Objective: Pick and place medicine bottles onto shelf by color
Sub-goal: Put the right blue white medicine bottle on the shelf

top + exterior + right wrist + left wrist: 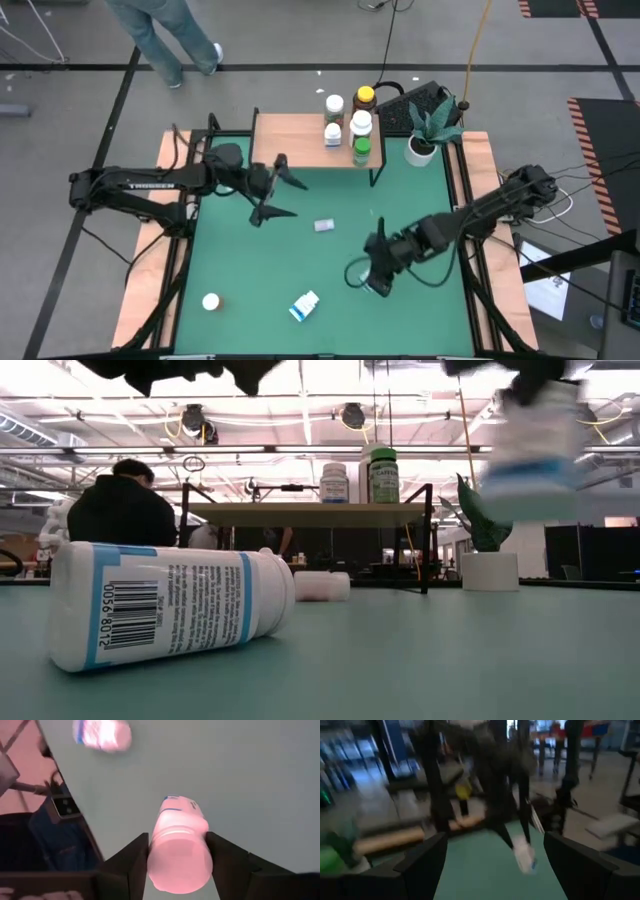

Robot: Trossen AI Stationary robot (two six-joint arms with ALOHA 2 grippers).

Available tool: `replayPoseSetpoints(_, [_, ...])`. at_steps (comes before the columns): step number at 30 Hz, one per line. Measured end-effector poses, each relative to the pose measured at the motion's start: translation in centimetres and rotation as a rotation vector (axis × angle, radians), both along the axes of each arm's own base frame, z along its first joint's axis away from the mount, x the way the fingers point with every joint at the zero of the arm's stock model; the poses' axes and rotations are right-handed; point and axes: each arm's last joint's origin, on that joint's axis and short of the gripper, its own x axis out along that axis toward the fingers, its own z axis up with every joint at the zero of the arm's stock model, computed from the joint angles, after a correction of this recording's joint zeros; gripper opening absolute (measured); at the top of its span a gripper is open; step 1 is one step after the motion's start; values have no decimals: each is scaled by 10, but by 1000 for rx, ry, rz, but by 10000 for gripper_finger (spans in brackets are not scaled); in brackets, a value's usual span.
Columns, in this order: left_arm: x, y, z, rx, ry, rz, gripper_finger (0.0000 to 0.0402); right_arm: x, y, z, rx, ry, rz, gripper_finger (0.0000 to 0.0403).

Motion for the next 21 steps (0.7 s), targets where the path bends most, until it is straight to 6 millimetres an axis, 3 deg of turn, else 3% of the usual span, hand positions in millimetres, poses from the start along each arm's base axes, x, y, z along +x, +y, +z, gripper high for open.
replayPoseSetpoints(11, [62, -9, -41, -51, 251, 2, 335, 26, -38, 62, -301, -260, 287, 168])
replayPoseSetpoints(17, [81, -15, -62, -69, 328, 9, 335, 31, -57, 68, -415, -304, 411, 167])
replayPoseSetpoints(21, [84, -20, -59, -76, 303, 12, 335, 34, -67, 68, -501, -321, 481, 167])
